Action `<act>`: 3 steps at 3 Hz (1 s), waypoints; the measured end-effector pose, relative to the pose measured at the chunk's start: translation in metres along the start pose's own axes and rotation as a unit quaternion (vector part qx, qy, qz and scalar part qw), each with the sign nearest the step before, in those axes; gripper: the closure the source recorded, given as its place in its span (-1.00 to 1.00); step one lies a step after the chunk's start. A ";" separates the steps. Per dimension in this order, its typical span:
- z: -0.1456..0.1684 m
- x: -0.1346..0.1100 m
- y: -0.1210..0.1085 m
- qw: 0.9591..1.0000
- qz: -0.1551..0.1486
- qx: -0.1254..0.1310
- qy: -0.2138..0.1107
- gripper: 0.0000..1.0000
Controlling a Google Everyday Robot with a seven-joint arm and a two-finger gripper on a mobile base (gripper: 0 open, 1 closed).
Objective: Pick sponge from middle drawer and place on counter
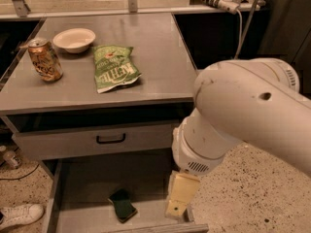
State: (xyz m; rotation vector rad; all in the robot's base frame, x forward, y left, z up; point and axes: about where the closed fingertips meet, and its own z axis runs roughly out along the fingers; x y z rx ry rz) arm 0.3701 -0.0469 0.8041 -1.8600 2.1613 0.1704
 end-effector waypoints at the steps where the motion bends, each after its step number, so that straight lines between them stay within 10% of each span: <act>1: 0.043 -0.004 0.007 0.999 0.036 -0.018 -0.013 -1.00; 3: 0.143 -0.004 0.012 0.987 0.143 -0.039 -0.057 -1.00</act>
Offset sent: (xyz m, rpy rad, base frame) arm 0.0218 0.0550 -0.1666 0.2116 0.1418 -0.3260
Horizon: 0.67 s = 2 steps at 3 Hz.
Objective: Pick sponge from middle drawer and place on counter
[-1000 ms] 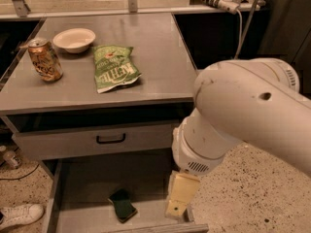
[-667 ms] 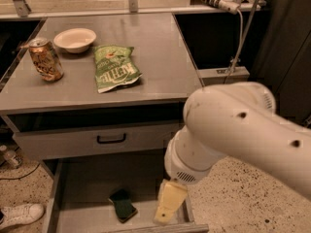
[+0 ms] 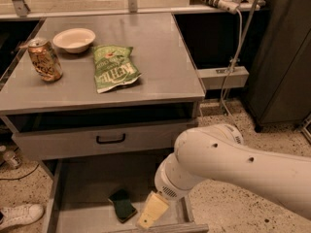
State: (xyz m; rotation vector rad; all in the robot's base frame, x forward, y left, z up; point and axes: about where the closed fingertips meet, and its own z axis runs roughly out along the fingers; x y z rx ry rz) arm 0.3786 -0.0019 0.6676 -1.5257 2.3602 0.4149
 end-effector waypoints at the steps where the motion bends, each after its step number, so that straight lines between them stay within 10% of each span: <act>1: 0.002 -0.003 -0.003 1.000 0.003 0.004 -0.007 -1.00; 2: 0.015 -0.005 0.004 1.000 0.010 -0.014 -0.016 -1.00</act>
Offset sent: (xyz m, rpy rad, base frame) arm -0.0047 0.0238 -0.0266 0.0887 0.0647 -0.0126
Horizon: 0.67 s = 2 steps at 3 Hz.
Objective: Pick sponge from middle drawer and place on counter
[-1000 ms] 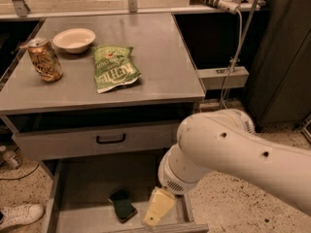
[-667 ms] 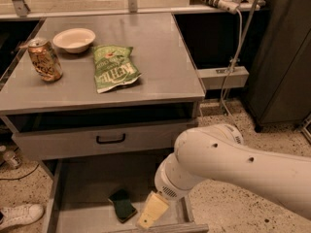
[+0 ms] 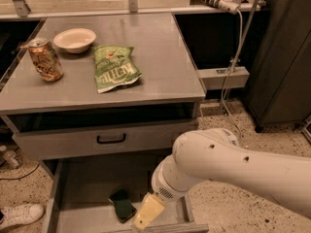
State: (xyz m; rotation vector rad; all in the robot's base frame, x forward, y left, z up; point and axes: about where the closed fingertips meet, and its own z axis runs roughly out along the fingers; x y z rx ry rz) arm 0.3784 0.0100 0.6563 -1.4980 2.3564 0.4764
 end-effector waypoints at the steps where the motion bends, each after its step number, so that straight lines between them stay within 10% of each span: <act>1: 0.044 0.001 0.016 1.000 0.006 -0.014 0.000 -1.00; 2: 0.079 -0.003 0.011 0.999 0.035 0.002 -0.020 -1.00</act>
Offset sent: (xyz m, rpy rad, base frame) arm 0.0168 0.0646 -0.1094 0.0912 -0.0189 -0.1725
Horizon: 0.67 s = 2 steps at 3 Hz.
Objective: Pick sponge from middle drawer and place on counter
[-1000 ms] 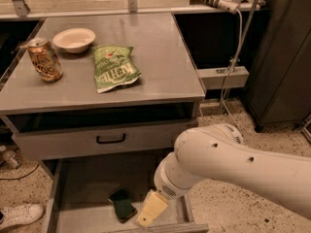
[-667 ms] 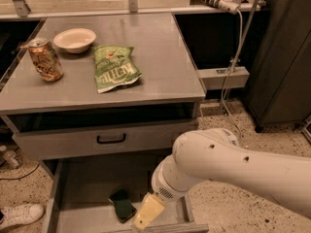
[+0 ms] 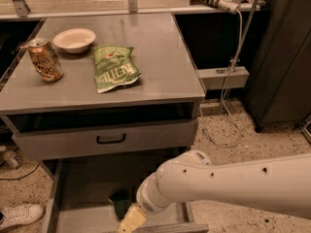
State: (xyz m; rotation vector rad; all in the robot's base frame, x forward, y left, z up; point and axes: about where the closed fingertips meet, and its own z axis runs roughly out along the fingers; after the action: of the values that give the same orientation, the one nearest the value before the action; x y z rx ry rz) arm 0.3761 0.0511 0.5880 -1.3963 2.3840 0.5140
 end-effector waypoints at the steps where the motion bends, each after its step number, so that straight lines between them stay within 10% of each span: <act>1: 0.001 -0.012 -0.004 1.000 0.012 0.011 -0.021 -1.00; 2: 0.001 -0.012 -0.004 1.000 0.012 0.011 -0.021 -1.00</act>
Offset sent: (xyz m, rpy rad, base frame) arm 0.0097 0.0087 0.0038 0.0314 -0.0252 -0.0392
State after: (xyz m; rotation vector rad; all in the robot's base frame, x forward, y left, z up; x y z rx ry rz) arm 0.3852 0.0592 0.5917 -1.3369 2.3685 0.5173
